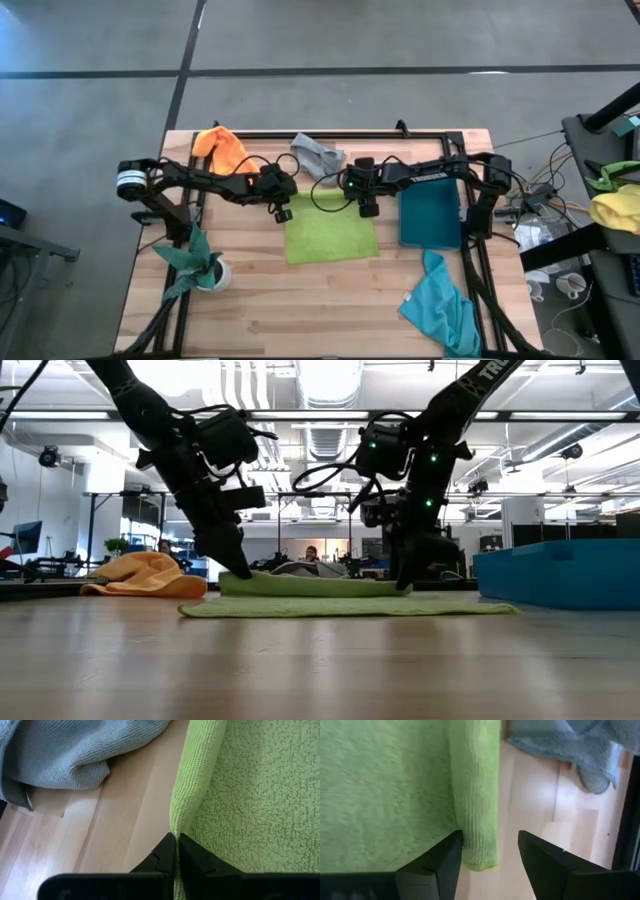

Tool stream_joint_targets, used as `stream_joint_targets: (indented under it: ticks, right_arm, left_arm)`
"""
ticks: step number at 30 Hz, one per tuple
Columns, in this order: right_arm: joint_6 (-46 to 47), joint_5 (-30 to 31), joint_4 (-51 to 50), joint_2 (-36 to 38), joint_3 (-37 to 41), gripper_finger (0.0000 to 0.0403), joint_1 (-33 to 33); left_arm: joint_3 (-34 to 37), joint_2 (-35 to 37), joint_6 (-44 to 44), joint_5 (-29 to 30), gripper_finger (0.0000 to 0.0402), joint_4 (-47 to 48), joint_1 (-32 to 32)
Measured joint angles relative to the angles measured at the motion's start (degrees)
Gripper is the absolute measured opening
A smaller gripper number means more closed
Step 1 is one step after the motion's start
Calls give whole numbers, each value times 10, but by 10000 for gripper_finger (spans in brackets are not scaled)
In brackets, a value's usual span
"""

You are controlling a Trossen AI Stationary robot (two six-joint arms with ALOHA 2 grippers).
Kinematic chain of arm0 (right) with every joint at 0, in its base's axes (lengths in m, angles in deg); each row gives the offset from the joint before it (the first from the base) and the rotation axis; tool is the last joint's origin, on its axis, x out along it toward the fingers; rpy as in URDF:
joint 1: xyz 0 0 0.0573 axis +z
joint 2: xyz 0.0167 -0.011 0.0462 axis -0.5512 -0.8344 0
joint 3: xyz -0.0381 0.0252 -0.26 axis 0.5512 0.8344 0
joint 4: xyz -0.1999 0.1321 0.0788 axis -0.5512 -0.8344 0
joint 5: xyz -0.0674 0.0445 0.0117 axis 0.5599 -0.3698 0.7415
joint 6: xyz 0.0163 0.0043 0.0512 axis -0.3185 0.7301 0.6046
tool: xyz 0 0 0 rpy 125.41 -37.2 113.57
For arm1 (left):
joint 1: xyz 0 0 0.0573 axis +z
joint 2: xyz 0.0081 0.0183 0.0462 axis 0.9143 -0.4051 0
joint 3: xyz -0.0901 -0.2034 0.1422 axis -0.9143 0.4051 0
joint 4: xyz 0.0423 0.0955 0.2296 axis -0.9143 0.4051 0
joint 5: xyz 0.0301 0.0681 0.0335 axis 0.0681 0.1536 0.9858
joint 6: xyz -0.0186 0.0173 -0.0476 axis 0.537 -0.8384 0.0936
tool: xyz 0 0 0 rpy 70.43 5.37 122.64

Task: Roll microfiber towels into tight, uniform cylinder then place into a basket
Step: Roll the green towel

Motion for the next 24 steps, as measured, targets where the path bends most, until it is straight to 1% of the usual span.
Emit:
stream_joint_targets:
  ticks: [8, 10, 11, 13, 17, 20, 24]
  right_arm:
    - [-2, -4, 9, -1, 4, 189, 0]
    - [2, -4, 13, -1, 4, 181, 0]
    - [1, -5, 15, -1, 5, 170, 0]
    - [-4, -9, 20, -1, 5, 133, 1]
    - [-15, -41, 16, -1, 5, 30, -2]
    - [-18, -40, 11, -2, 6, 14, -6]
    - [-17, -17, 8, 7, 6, 9, -17]
  left_arm:
    - [0, 0, 14, -3, 1, -2, 0]
    - [0, 0, 13, -3, 1, -2, 0]
    - [0, 0, 11, -3, 1, -2, 0]
    - [0, 0, 10, -3, 1, -2, 0]
    - [0, 0, 10, -3, 1, -2, 0]
    - [-2, 0, 9, -3, 1, -2, 0]
    - [-3, 0, 9, -2, 1, -3, 0]
